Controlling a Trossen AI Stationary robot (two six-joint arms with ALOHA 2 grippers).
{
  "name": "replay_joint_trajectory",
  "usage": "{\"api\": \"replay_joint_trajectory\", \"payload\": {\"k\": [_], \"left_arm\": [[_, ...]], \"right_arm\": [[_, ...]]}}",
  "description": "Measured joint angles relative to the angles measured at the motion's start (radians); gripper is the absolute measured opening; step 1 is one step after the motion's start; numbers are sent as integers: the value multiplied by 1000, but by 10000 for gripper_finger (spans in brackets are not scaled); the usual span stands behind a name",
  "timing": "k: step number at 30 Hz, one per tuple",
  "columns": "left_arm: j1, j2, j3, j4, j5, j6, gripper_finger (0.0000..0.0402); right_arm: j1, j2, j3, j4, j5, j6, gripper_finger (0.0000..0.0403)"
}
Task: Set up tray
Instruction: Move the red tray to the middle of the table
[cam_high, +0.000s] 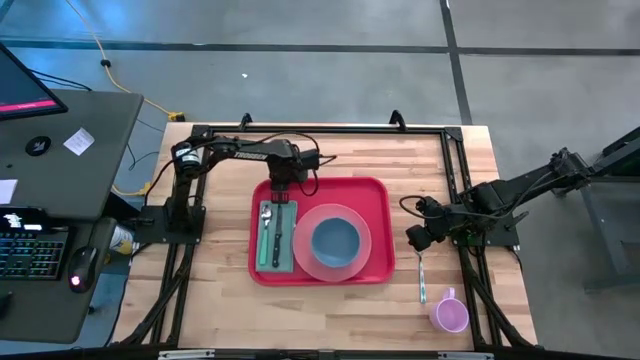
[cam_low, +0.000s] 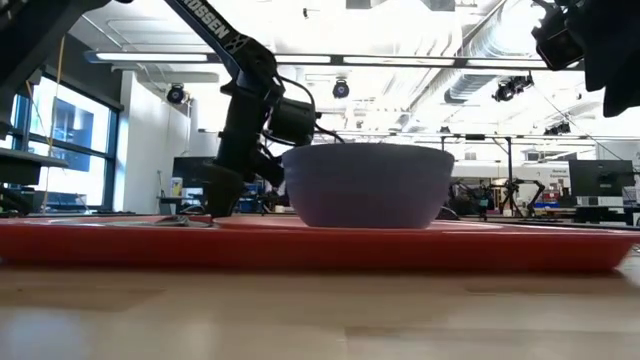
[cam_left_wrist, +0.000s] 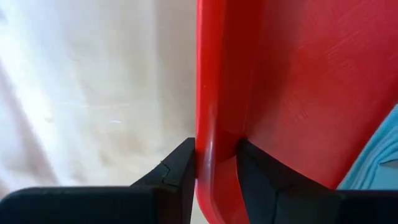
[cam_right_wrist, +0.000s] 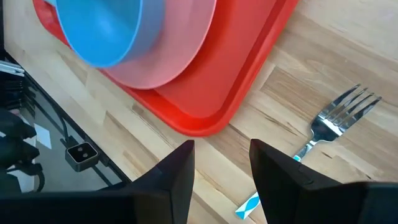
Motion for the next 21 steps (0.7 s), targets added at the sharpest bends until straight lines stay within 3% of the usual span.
{"api": "replay_joint_trajectory", "payload": {"k": [15, 21], "left_arm": [[46, 6, 30, 92, -111, 97, 136], [45, 8, 101, 14, -129, 62, 135]], "right_arm": [[0, 0, 0, 0, -10, 46, 138], [0, 0, 0, 1, -82, 2, 138]]}}
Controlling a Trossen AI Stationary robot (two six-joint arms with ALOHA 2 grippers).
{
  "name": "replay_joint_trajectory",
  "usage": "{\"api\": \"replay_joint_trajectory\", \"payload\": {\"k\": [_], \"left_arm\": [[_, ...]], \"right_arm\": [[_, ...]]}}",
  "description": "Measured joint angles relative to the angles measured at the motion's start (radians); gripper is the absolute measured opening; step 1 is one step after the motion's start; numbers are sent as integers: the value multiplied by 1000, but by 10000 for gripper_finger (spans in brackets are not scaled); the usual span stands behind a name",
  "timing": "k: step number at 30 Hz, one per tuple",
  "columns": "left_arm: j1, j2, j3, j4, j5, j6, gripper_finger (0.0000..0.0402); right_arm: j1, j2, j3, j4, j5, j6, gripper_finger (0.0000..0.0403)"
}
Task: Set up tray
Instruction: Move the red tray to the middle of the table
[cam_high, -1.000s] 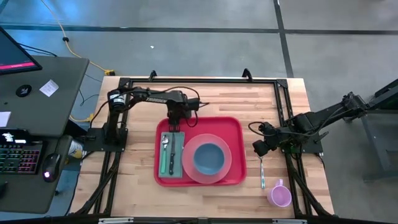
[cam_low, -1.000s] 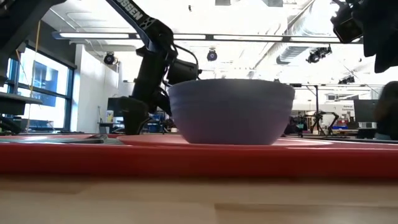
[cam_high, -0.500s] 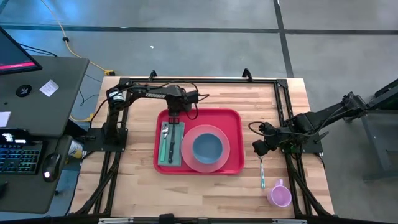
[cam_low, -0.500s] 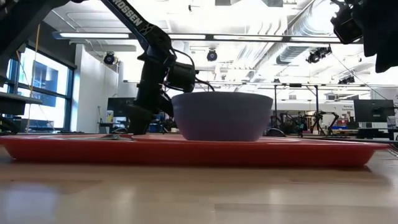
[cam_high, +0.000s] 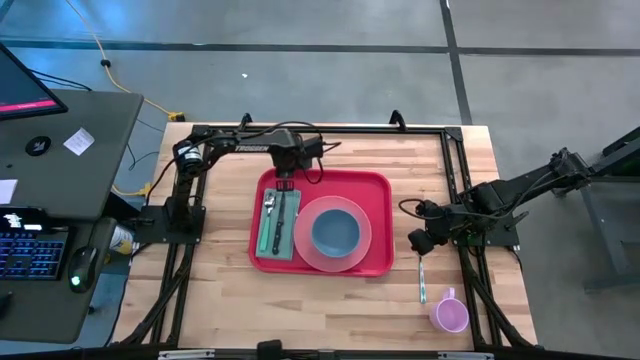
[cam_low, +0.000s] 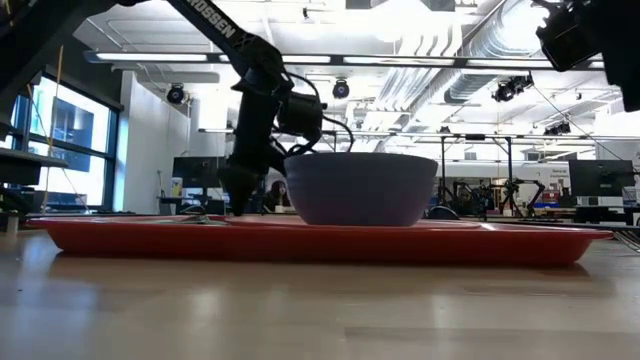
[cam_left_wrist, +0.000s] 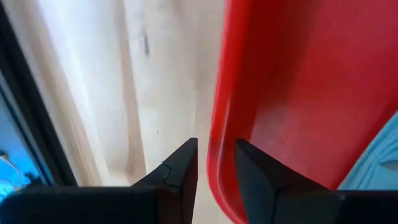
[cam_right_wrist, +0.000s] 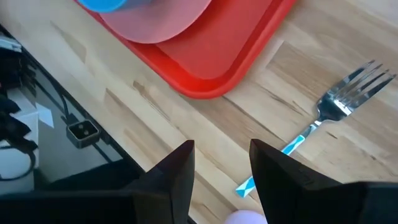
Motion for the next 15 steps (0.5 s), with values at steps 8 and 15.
{"api": "replay_joint_trajectory", "payload": {"k": [8, 15], "left_arm": [[0, -2, 60, -148, 8, -78, 135], [0, -22, 98, -277, 87, -202, 135]], "right_arm": [[0, 0, 0, 0, -26, -49, 138], [37, 0, 0, -1, -103, -63, 138]]}}
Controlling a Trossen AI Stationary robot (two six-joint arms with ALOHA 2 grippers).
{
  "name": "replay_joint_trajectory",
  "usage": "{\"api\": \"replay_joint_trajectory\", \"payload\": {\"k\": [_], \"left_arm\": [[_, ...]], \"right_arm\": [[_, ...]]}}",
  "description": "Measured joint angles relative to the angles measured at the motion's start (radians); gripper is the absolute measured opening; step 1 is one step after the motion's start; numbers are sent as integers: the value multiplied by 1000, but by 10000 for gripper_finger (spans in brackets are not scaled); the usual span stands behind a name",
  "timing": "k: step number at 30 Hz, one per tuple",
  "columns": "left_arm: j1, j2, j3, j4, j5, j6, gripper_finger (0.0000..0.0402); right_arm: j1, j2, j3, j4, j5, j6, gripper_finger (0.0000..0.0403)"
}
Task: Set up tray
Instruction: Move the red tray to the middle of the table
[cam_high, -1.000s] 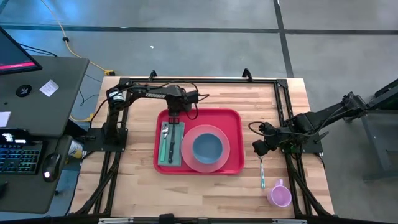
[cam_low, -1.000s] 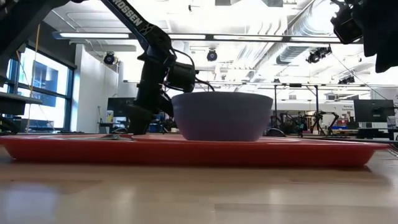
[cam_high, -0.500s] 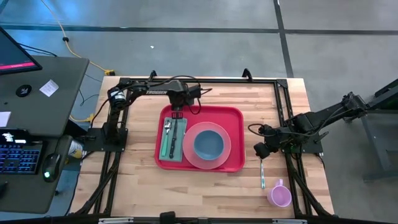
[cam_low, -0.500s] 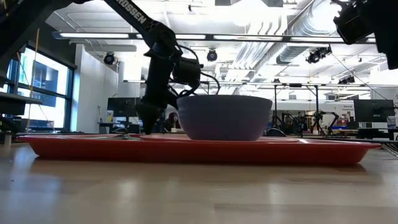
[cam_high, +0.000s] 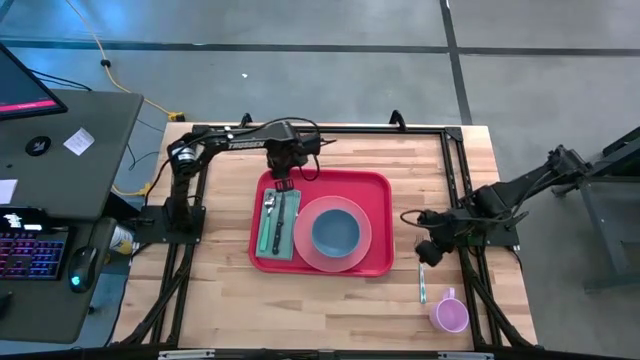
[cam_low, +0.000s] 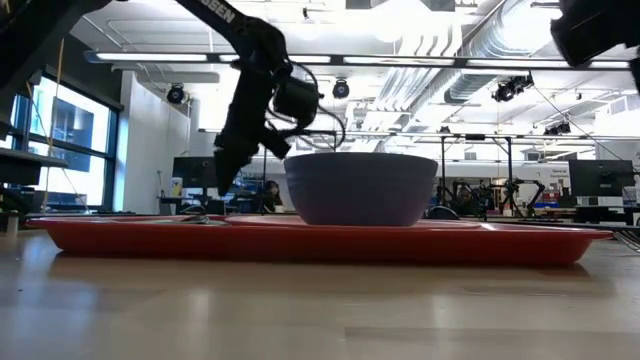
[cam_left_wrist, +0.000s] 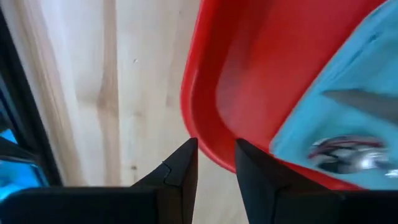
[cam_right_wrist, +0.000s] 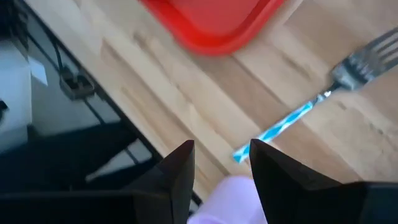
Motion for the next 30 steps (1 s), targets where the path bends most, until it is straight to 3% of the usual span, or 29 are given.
{"api": "replay_joint_trajectory", "payload": {"k": [6, 13, 21, 27, 30], "left_arm": [[-1, -55, 5, 35, 68, -86, 136], [18, -63, -18, 163, -12, -77, 136], [117, -63, -65, 334, -13, -85, 136], [197, -63, -132, 367, 99, -113, 136], [205, -63, -179, 382, 96, -108, 136]], "right_arm": [[85, 0, 0, -21, -29, -16, 138], [102, 0, 0, -136, 46, 26, 138], [102, 0, 0, -91, 57, 123, 138], [102, 0, 0, -67, 66, 164, 138], [102, 2, 0, -60, 79, 184, 138]]}}
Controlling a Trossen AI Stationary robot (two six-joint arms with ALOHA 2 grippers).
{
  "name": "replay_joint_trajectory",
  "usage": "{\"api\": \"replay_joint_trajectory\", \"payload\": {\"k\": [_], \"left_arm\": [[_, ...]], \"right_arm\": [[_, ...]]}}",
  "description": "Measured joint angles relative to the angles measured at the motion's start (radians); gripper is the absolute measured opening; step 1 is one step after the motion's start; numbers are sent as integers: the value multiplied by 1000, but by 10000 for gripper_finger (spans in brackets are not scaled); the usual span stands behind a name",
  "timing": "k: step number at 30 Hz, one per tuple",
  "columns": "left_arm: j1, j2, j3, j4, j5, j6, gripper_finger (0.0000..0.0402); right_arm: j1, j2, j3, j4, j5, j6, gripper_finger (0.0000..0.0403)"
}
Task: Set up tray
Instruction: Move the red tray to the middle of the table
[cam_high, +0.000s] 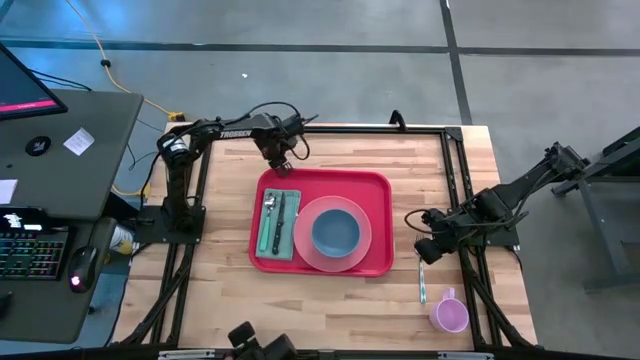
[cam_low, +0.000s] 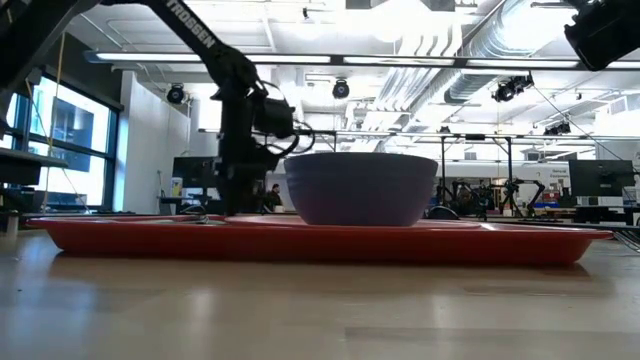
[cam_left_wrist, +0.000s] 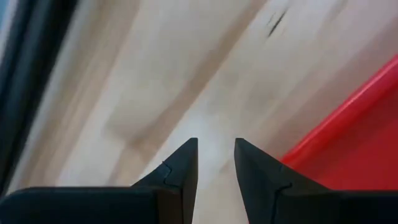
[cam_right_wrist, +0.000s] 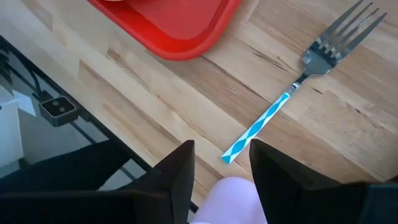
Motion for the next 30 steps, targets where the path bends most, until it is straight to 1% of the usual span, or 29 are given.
{"api": "replay_joint_trajectory", "payload": {"k": [10, 21, 25, 28, 30], "left_arm": [[-9, 0, -107, -7, -14, 16, 136], [-10, 0, -112, -86, -14, 30, 136], [-10, 0, -112, -124, -14, 30, 136], [-10, 0, -105, -171, -18, 25, 136], [-10, 0, -88, -212, -44, 12, 136]], "right_arm": [[0, 1, 0, 14, 7, 24, 138], [0, 1, 0, 12, 2, 20, 138], [4, 1, 0, 7, -53, 0, 138], [38, 4, 0, -3, -105, -48, 138], [70, 11, 0, -7, -149, -94, 138]]}}
